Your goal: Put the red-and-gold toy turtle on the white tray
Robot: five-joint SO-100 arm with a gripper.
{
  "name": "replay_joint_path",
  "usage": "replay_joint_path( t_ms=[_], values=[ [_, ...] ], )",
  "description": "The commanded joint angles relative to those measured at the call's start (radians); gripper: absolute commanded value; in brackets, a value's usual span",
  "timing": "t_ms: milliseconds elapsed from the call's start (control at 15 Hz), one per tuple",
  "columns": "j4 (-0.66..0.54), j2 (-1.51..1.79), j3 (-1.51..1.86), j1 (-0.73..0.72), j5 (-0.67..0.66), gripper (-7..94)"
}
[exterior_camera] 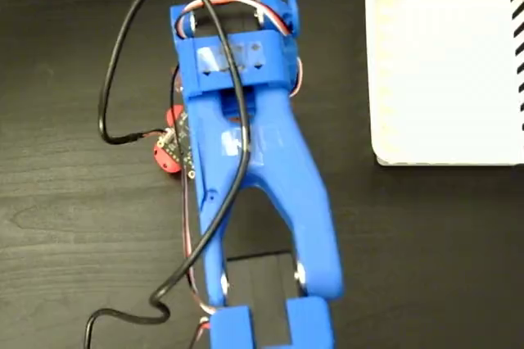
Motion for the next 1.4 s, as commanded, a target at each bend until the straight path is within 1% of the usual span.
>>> replay_joint_path(
  t_ms=[0,467,733,867,1000,1133,1267,1333],
  values=[
    [-0.009,0.018,-0.028,0.02,-0.012,62],
    [-0.069,-0.02,0.009,0.017,-0.006,62],
    [-0.129,-0.023,0.055,0.018,-0.003,62],
    [-0.152,-0.025,0.075,0.018,-0.005,60],
    [-0.17,-0.025,0.094,0.018,-0.005,51],
    [-0.189,-0.025,0.107,0.018,-0.002,33],
    [-0.199,-0.021,0.11,0.018,0.026,6],
    [-0.198,-0.012,0.11,0.017,0.032,0]
  ],
)
